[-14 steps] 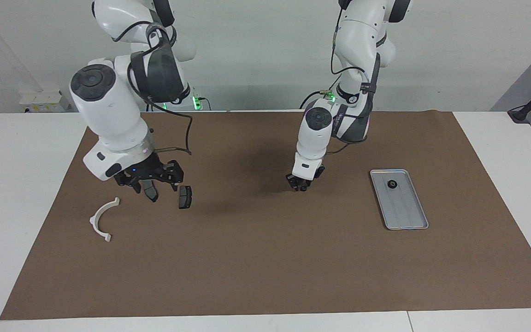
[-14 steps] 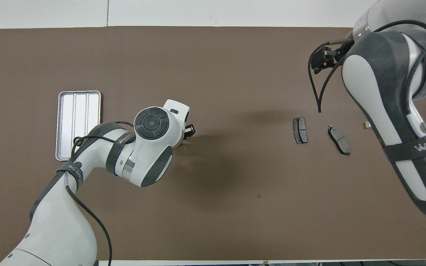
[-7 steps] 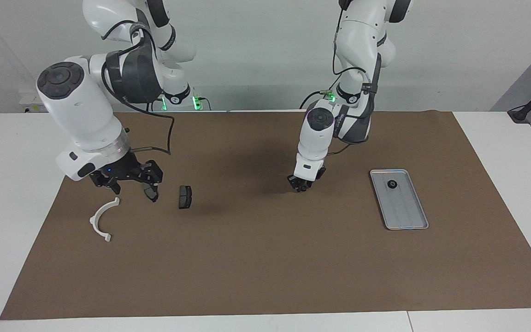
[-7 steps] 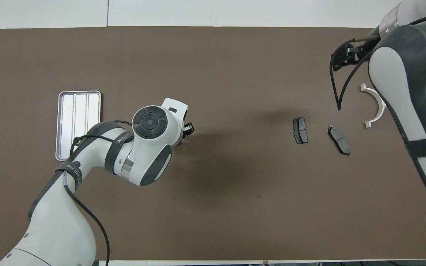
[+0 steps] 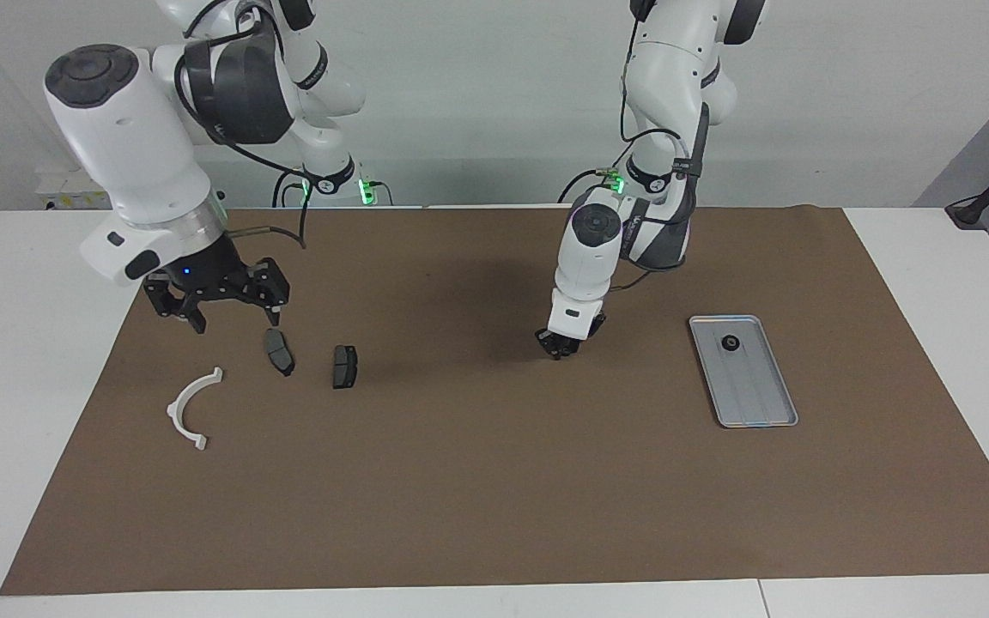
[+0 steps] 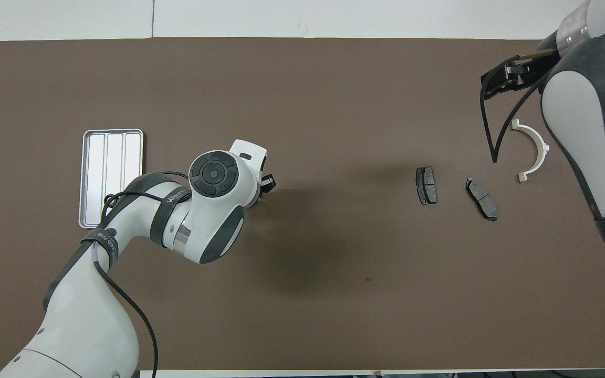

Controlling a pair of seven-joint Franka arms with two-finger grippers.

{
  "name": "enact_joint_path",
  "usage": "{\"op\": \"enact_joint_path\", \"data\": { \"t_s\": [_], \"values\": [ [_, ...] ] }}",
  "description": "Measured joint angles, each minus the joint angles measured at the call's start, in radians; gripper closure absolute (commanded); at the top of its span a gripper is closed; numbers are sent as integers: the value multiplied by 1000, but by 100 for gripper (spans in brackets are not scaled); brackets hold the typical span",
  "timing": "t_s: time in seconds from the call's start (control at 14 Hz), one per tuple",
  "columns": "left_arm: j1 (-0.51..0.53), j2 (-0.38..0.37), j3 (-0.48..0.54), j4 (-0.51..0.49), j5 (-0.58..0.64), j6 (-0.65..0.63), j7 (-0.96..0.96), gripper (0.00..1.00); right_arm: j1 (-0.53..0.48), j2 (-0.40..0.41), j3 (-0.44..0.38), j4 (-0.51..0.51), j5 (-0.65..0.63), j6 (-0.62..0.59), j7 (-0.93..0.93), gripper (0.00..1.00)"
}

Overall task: Pick bearing gear from pile to tray
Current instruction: 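Grasp the second bearing with the left gripper while the right gripper withdraws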

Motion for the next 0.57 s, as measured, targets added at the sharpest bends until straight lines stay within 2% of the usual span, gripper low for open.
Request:
{"op": "enact_joint_path", "data": {
  "t_s": [0.14, 0.21, 0.36, 0.57],
  "values": [
    [0, 0, 2, 0, 1, 1, 0, 91, -4, -107, -14, -107, 7, -4, -7, 0],
    [0, 0, 3, 0, 1, 1, 0, 96, -6, -165, -23, -166, 18, -6, -7, 0],
    [1, 0, 8, 1, 2, -3, -2, 97, -10, -257, -35, -261, 42, -6, -7, 0],
    [10, -11, 65, 10, 28, -26, 8, 96, -25, -320, -37, -332, 46, 4, -7, 0]
  ]
}}
